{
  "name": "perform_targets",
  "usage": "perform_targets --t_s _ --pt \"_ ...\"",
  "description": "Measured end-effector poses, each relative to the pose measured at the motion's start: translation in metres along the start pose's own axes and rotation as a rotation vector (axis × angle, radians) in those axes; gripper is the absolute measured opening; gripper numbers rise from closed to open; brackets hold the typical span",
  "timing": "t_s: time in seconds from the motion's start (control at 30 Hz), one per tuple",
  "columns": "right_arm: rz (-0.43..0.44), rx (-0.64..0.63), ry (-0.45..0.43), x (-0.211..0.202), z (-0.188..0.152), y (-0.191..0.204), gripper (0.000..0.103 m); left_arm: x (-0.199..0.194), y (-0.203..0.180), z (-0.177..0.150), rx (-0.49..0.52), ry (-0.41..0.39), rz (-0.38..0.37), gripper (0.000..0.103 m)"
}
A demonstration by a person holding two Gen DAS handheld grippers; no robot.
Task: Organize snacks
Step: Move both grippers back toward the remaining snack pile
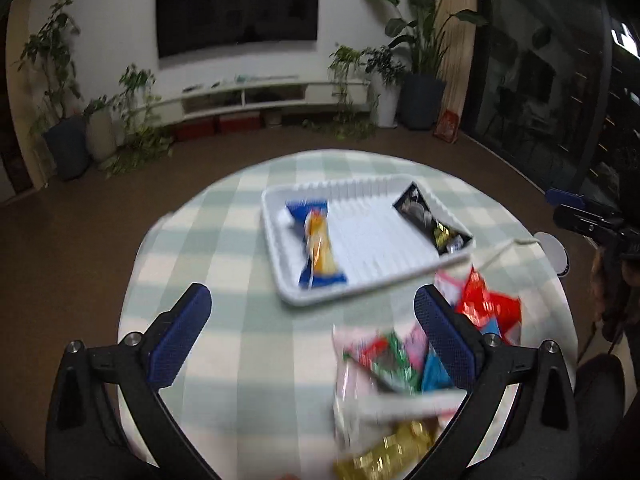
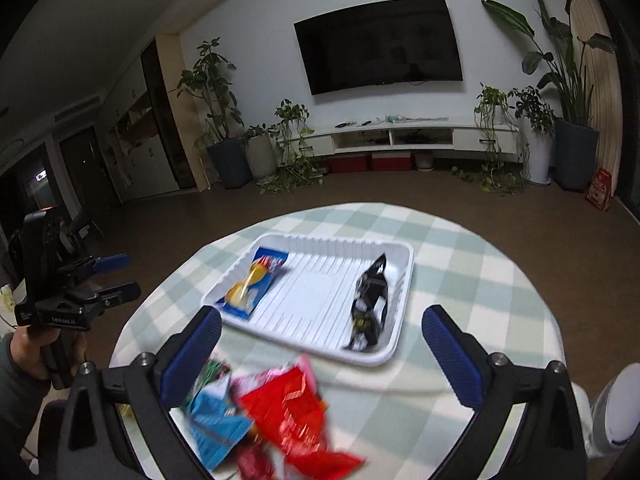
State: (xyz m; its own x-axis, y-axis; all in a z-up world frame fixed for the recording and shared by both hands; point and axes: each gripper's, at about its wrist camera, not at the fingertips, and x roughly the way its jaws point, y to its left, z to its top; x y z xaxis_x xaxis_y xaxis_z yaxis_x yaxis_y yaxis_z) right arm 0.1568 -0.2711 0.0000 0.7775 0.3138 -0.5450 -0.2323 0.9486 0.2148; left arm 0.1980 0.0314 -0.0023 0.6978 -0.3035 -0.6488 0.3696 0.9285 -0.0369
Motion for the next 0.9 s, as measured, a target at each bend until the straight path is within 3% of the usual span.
perform_targets --t_s 0.1,0.23,0.33,0.47,0.63,0.9 --pt "-0.030 -0.008 0.002 -0.018 -0.019 0.013 0.099 -0.026 0.002 -0.031 -0.029 -0.011 -0.064 0.103" --pt "-0.002 0.076 0.056 -0.035 -0.045 0.019 0.095 -0.038 -0.009 -0.070 -0.023 0.076 -0.123 0.103" --pt "0.010 0.091 0.075 -0.044 -0.064 0.031 0.095 -0.040 -0.025 -0.097 0.023 0.117 -0.093 0.103" --pt "-0.013 0.025 0.111 -0.045 -0.087 0.050 0.094 -0.035 -0.030 -0.123 0.003 0.155 -0.082 0.103" --pt "-0.010 0.056 0.181 -0.038 -0.109 0.059 0.084 -0.021 -0.035 -0.127 0.039 0.206 -0.075 0.103" --pt "0.079 0.110 0.238 -0.028 -0.124 0.079 0.080 0.008 -0.038 -0.111 0.237 0.269 -0.177 0.103"
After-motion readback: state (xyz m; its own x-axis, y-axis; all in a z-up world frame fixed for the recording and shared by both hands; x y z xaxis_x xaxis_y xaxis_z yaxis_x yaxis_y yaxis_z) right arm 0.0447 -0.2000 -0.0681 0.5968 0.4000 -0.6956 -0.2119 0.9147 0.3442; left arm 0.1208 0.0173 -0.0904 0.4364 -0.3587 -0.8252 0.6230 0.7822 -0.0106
